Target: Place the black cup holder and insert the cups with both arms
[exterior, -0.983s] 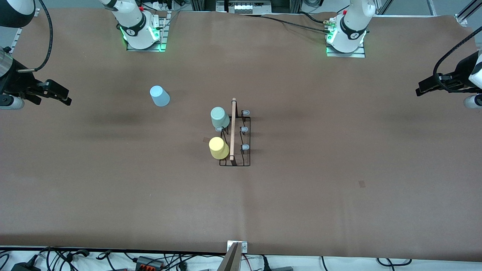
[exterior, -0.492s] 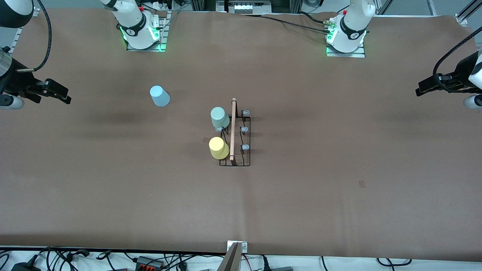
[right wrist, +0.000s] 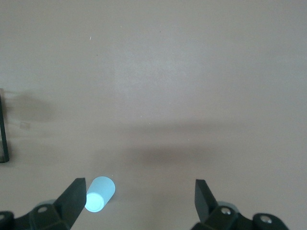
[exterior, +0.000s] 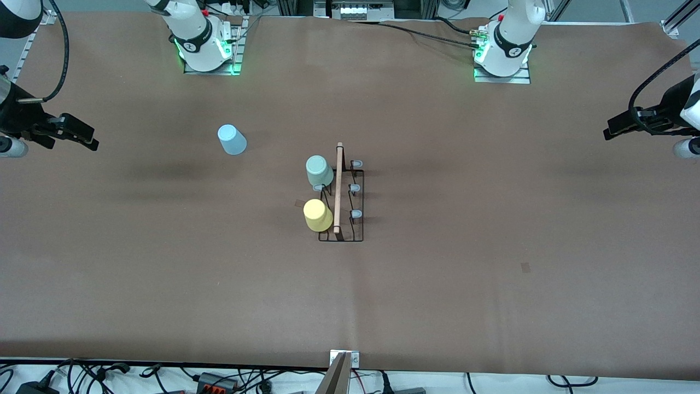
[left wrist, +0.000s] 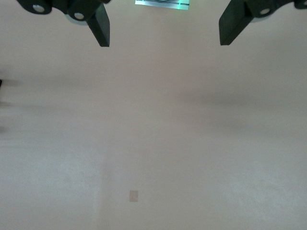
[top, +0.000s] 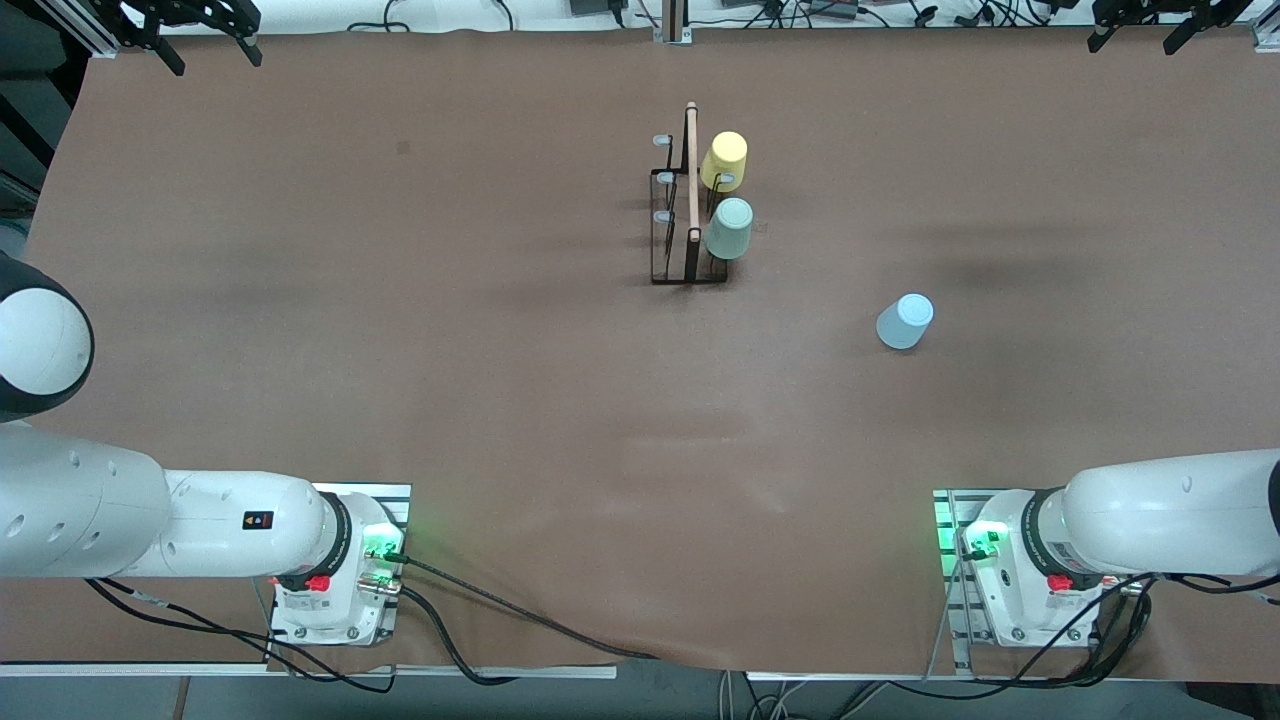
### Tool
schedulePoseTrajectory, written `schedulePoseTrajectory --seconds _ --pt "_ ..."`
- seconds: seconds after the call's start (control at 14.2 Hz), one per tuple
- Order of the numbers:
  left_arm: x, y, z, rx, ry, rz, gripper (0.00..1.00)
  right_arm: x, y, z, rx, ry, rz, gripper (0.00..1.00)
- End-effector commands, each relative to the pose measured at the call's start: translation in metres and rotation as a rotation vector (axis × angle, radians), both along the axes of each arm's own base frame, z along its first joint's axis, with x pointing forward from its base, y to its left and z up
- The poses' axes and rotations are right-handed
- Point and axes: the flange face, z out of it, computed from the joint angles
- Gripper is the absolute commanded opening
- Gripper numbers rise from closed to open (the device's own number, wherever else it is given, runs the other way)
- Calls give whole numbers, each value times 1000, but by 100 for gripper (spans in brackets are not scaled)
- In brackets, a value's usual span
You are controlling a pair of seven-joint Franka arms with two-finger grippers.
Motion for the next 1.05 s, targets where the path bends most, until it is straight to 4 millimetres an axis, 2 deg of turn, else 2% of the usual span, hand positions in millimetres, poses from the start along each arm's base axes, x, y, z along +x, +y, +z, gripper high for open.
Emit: schedulePoseTrajectory --seconds 0.0,0.21,0.49,0.98 --pt "0 1 2 14 10 -8 100 -1 7 5 -14 4 19 100" --pt "0 2 2 14 10 -6 100 -1 16 5 -13 5 31 100" --pt "0 2 2 13 10 -8 100 -3 8 6 -13 14 19 100" --pt "0 5 2 14 8 -2 100 -5 8 8 -14 11 21 100"
